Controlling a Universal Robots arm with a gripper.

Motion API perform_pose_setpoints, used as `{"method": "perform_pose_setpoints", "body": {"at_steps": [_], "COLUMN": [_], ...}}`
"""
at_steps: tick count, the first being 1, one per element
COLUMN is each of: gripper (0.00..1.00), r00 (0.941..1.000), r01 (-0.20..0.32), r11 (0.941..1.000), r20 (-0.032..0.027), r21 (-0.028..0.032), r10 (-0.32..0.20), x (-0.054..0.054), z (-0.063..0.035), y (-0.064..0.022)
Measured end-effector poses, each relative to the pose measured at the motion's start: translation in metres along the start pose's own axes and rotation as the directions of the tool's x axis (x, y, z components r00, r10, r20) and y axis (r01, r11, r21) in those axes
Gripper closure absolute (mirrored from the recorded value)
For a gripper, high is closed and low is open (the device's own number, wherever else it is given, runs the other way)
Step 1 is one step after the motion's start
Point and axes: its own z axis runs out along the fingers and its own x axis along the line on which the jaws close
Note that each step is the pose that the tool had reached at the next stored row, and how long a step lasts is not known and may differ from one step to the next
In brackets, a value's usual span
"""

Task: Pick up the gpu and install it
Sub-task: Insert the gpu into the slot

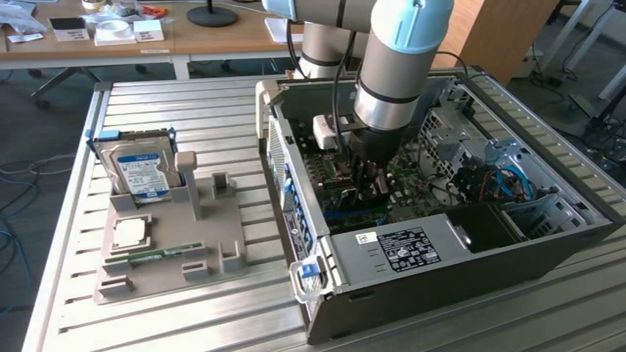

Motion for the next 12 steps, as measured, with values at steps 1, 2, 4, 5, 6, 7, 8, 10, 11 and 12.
{"method": "perform_pose_setpoints", "body": {"at_steps": [1, 2, 4, 5, 6, 7, 8, 10, 11, 12], "gripper": [0.73, 0.73, 0.73, 0.73, 0.73, 0.73, 0.73, 0.73, 0.73, 0.73], "r00": [1.0, 1.0, 1.0, 1.0, 1.0, 1.0, 1.0, 1.0, 1.0, 1.0], "r01": [0.0, 0.0, 0.0, 0.0, 0.0, 0.0, 0.0, 0.0, 0.0, 0.0], "r11": [1.0, 1.0, 1.0, 1.0, 1.0, 1.0, 1.0, 1.0, 1.0, 1.0], "r20": [0.0001, 0.0001, 0.0001, 0.0, -0.0001, -0.0001, 0.0, -0.0002, -0.0002, -0.0002], "r21": [-0.0001, -0.0001, 0.0001, 0.0002, 0.0001, 0.0, 0.0, -0.0001, -0.0001, -0.0001], "r10": [0.0, 0.0, 0.0, 0.0, 0.0, 0.0, 0.0, 0.0, 0.0, 0.0], "x": [0.0, 0.0, 0.0, 0.0, 0.0, 0.0001, 0.0001, 0.0002, 0.0002, 0.0002], "z": [0.0, 0.0, 0.0002, 0.0005, 0.0011, 0.0019, 0.0025, 0.0034, 0.0038, 0.0039], "y": [0.0, 0.0, 0.0004, 0.0008, 0.0012, 0.0018, 0.0022, 0.0028, 0.0031, 0.0031]}}
